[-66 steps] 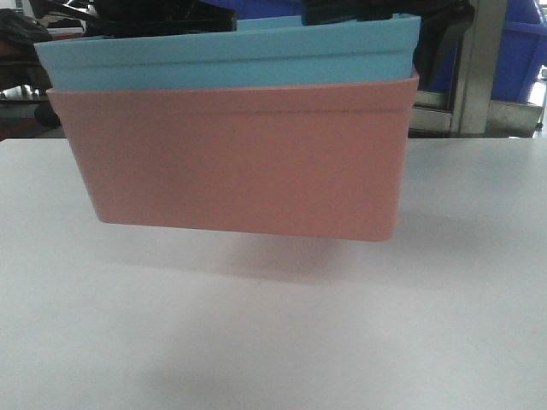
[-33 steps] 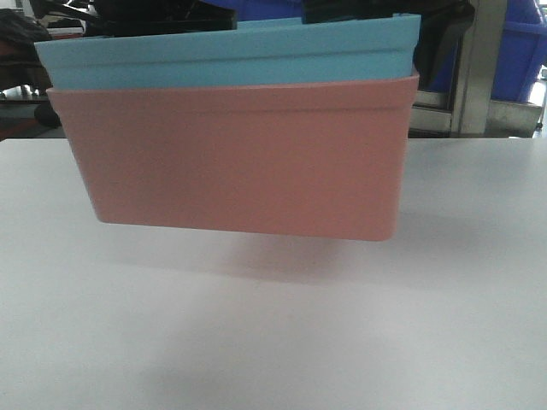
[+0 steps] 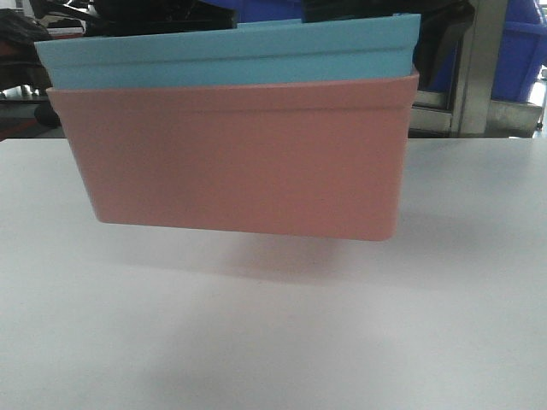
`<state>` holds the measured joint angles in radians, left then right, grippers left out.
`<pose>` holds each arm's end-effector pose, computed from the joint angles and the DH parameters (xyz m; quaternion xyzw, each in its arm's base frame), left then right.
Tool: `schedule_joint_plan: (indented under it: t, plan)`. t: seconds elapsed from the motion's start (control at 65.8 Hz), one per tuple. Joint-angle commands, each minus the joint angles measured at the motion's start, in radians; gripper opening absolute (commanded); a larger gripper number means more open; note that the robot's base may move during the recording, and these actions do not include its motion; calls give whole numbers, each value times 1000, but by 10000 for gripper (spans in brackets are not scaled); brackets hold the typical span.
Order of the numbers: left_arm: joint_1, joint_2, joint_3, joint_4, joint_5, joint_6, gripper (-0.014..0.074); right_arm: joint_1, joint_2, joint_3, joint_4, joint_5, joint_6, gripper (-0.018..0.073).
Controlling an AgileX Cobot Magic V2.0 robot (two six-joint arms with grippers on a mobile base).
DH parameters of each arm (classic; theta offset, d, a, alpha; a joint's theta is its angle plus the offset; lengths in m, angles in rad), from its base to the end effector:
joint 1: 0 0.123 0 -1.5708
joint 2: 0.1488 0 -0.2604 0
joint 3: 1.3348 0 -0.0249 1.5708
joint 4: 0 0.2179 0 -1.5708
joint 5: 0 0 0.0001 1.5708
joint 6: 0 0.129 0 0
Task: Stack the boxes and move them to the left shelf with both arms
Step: 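Hold the lifted stack steady with both grippers while the base turns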
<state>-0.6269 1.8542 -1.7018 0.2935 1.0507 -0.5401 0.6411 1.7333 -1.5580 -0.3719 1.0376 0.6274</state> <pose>0.3308 -0.1996 0.2590 0.0840 0.9610 -0.0061 0.2633 0.3088 0.1800 0.2676 -0.0631 0.9581 -0.0133 0.2790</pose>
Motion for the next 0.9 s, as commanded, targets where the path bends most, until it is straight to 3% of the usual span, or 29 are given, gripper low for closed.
schedule_joint_plan:
  t: [0.0,0.882]
  plan:
    - [-57,-60,-47,-117,-164,-26,-3,32,-41,-45,57,-203,36,57]
    - [-57,-60,-47,-117,-164,-26,-3,32,-41,-45,57,-203,36,57]
